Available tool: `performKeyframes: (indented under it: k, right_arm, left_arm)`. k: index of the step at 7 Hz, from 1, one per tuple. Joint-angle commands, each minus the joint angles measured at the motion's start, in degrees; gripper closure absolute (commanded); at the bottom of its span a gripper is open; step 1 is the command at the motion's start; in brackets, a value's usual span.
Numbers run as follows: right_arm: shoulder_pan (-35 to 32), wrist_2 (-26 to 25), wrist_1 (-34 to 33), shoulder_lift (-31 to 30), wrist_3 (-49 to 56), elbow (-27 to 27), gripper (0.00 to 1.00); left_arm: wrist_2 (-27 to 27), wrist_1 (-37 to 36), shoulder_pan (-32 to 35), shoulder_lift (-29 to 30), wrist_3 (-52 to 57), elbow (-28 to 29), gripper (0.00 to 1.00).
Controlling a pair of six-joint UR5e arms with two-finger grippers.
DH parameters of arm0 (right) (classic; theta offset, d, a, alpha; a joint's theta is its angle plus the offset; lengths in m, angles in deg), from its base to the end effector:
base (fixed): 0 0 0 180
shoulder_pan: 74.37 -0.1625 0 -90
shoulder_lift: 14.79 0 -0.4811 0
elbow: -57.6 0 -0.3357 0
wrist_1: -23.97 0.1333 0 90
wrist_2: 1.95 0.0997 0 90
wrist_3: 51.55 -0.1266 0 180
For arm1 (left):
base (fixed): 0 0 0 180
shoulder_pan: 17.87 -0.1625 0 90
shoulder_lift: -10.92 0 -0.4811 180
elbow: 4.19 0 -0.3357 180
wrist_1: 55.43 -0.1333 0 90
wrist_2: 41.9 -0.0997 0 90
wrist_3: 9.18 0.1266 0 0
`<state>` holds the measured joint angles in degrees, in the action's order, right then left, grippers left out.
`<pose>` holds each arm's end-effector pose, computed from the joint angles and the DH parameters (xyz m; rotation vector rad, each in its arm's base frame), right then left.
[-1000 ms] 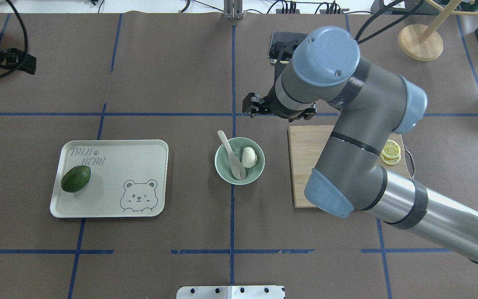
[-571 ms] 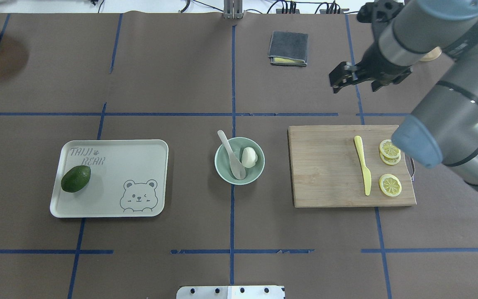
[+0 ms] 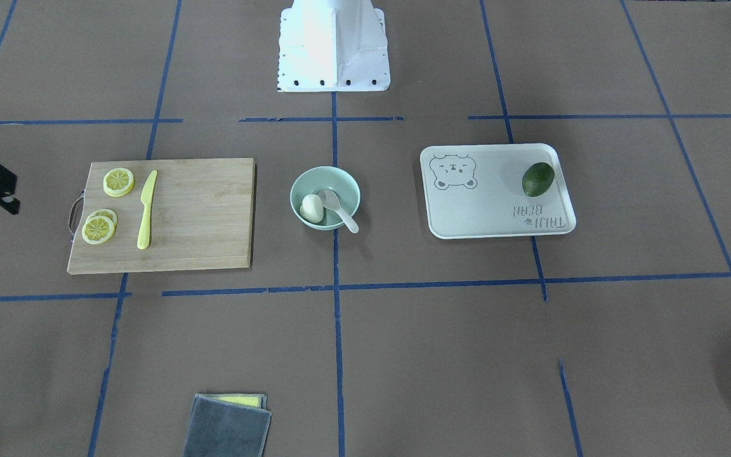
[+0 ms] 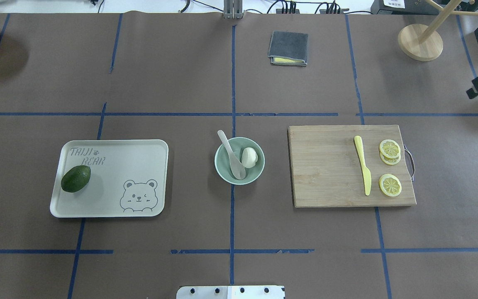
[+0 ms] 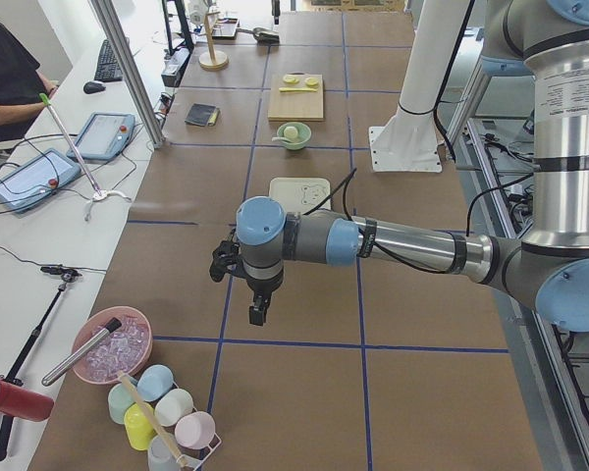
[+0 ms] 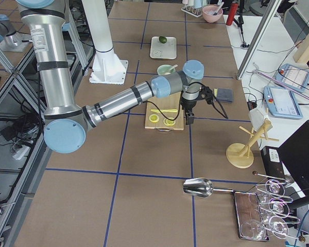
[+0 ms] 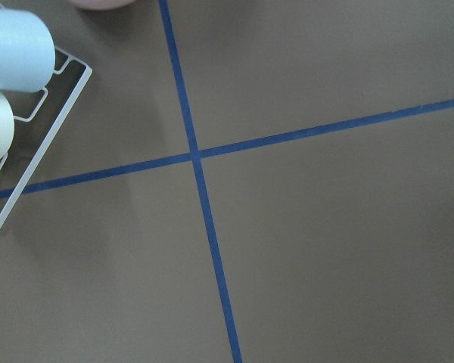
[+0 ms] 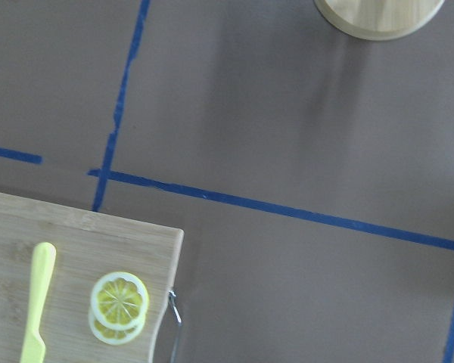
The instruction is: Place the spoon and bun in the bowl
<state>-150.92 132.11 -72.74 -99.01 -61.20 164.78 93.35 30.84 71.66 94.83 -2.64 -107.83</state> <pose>-0.0673 -0.4761 0.5696 0.1112 -0.8028 -0.1717 -0.0402 -0.3875 0.6791 0.1050 0.7857 0.1422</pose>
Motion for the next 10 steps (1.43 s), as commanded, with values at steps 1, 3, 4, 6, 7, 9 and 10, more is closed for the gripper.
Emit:
performKeyframes:
  k: [1,3,4,6,7,9,10]
  right_arm:
    - [-7.27,4.79,0.21,-4.89,9.01,-3.36,0.0]
    - [-10.09,4.98,0.39,-6.3,14.0,-6.52,0.0]
    - [-11.15,5.07,0.3,-6.31,17.78,-9.24,0.0]
    - [-12.03,5.42,0.47,-6.31,17.82,-11.71,0.0]
    - [-13.08,5.25,0.47,-6.65,17.73,-13.55,0.0]
    - [-15.37,5.25,0.47,-6.92,17.91,-16.38,0.0]
    - [-15.9,4.98,0.65,-6.75,18.0,-16.21,0.0]
  left_arm:
    - [0.1,0.21,-0.05,0.02,0.13,4.3,0.0]
    - [0.27,1.71,-0.06,0.29,0.05,6.87,0.0]
    - [0.27,1.71,-0.06,0.37,0.05,6.61,0.0]
    - [0.27,1.71,-0.06,0.64,0.05,6.52,0.0]
    - [0.27,1.71,-0.06,0.64,-0.04,6.43,0.0]
    - [0.19,1.71,-0.06,1.25,-0.04,6.69,0.0]
    - [0.1,1.71,-0.06,1.34,0.05,6.52,0.0]
